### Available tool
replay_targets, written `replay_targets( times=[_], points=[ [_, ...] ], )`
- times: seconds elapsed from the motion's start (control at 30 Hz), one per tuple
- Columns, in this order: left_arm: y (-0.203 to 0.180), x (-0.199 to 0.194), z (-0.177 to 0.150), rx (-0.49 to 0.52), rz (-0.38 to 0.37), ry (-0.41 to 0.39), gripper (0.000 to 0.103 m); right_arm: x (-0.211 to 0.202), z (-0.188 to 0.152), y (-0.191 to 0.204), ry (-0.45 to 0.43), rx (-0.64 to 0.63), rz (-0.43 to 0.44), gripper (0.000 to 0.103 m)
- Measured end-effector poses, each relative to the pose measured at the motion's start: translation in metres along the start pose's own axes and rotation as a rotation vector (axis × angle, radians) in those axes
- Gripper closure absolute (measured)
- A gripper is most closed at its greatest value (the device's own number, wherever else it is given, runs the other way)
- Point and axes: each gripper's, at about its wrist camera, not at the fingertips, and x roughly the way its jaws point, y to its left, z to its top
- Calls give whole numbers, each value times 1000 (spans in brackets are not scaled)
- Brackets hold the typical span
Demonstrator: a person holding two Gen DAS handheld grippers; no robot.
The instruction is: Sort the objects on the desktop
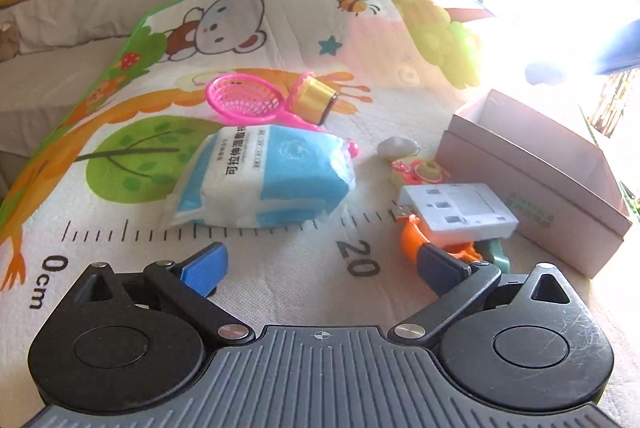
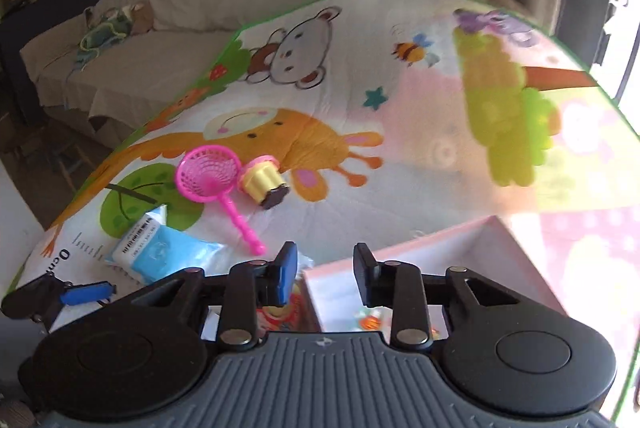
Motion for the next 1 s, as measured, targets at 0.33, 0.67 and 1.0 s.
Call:
replay_targets(
  times=[0.33, 0.67, 1.0],
  points=[
    [-32, -21, 1, 90, -26, -11, 0, -34, -105, -79, -16, 388, -94, 57],
    [-14, -20, -3, 70, 48, 33, 0, 34, -58, -1, -17, 353, 304, 43],
    [5, -18, 3, -17, 132, 40, 0, 15, -100, 56, 23, 23, 326, 34]
  ],
)
